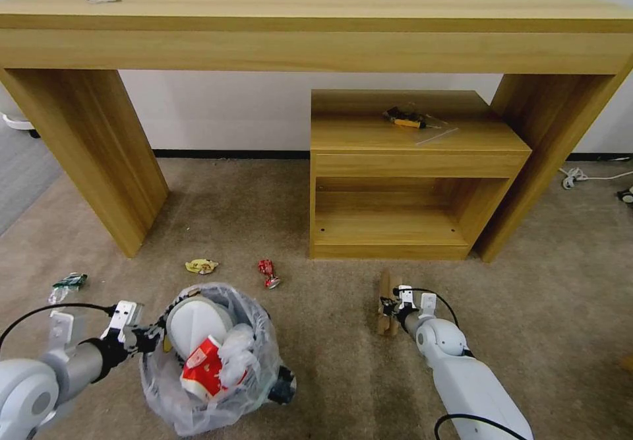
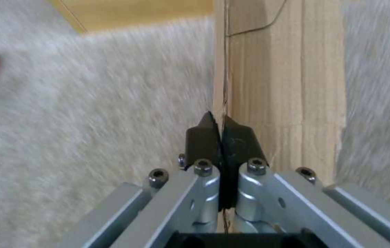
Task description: Pick up the trash bin and place the garbage on the floor into it.
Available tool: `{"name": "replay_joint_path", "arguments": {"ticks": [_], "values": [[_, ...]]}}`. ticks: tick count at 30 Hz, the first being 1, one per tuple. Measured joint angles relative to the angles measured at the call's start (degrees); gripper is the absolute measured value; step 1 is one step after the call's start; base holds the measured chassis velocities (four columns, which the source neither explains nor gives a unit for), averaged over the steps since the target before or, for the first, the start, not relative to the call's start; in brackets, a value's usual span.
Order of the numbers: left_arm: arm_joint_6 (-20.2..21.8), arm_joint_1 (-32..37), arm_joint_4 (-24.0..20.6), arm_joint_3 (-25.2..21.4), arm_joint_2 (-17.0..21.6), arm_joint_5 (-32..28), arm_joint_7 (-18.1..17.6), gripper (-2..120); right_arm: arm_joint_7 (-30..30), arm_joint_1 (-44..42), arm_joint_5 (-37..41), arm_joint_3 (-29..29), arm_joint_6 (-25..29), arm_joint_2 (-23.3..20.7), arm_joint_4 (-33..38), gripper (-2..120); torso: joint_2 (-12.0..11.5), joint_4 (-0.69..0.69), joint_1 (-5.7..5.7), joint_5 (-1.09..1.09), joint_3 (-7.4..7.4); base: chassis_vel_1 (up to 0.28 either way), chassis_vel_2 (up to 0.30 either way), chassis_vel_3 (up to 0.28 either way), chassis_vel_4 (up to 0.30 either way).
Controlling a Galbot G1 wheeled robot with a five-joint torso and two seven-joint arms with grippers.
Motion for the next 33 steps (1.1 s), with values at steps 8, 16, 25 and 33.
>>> {"name": "replay_joint_path", "arguments": {"ticks": [8,16,25,33], "values": [[0.0,-9.42,3.31,7.68,3.15,-3.48,-4.01,0,-1.23,-3.15,1.5,1.08,-0.76,-3.57,15.35,0,0.0,-0.01,0.0,0.0,0.0,0.0,0.0,0.0,0.0],[0.0,-15.53,4.81,14.6,4.19,-5.64,-6.95,0,-4.71,-2.2,5.41,-1.16,-2.11,-8.1,29.68,0,0.0,0.0,0.0,-0.02,0.0,0.0,0.0,0.0,0.0],[0.0,-25.6,6.77,21.95,4.12,-9.63,-10.72,0,-9.95,3.08,9.31,-5.92,-3.55,-11.85,38.16,0,0.0,0.01,0.0,0.0,0.0,0.0,0.0,0.0,0.0],[0.0,-36.38,11.61,32.54,3.32,-10.81,-11.57,0,-11.63,10.02,13.12,-12.47,-4.21,-14.17,40.29,0,0.0,0.01,0.0,-0.01,0.0,0.0,0.0,0.0,0.0]]}}
